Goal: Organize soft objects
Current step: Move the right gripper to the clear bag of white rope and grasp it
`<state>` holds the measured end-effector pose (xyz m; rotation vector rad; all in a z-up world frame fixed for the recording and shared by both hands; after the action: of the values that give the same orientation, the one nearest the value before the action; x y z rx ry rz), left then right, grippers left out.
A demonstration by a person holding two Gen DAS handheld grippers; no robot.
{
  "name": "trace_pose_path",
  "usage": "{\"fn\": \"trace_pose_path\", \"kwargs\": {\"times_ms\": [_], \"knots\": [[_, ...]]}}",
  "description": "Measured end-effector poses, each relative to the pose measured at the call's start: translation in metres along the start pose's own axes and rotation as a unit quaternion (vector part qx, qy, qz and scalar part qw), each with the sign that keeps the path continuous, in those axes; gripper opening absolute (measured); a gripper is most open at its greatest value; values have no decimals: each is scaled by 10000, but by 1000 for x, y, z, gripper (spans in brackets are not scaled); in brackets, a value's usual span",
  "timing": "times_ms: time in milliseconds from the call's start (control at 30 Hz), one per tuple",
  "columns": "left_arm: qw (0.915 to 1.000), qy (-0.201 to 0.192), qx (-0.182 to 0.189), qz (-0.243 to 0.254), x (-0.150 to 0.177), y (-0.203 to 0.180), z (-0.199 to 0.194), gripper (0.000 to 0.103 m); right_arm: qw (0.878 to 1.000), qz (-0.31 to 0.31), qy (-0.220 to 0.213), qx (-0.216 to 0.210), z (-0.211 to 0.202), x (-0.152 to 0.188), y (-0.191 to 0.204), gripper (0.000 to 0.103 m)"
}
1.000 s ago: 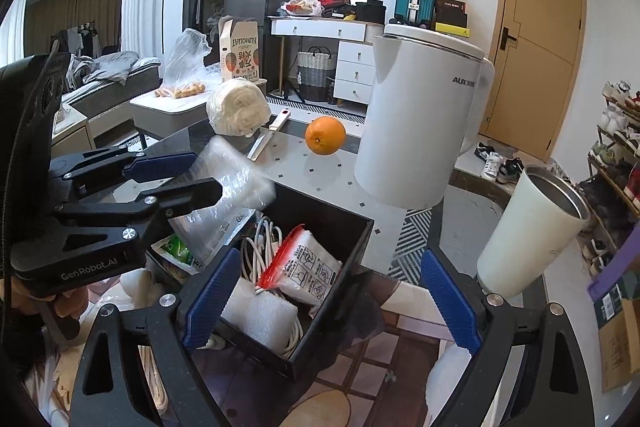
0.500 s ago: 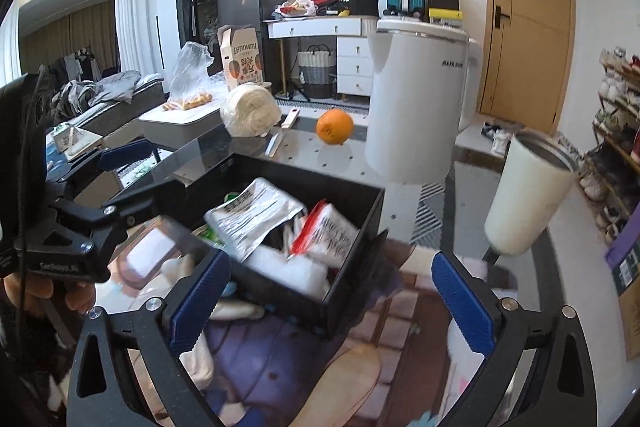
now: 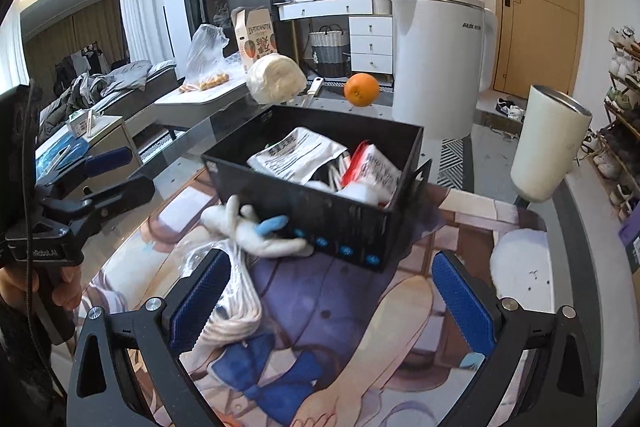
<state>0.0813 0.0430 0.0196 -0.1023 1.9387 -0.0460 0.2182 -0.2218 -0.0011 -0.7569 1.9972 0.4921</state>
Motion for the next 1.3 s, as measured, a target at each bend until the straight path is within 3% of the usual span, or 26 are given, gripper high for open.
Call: {"fn": "trace_pose_path", "kwargs": {"times_ms": [300,633,1300], "knots": [[9995,111,-280,35,23,3,-7,103,9993,-153,259,-202,9,12,14,102],[9991,152,-383,63,26,5,-8,103,9974,-72,539,-468,21,23,26,102],[9995,168,-222,-170,27,14,-8,103,9882,-590,1123,-858,64,32,81,102]]}}
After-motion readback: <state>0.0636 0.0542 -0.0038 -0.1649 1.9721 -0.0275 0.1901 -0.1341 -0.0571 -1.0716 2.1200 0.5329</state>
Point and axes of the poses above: each gripper's, at about its wrist camera, not at the fingertips, and z roughly the way its jaws point, y to its left, x to its underside, the point moved 2 cm from there along z, roughly the way its jaws point, and after that the axes turned 11 degrees about -y, right-handed, at the moved point
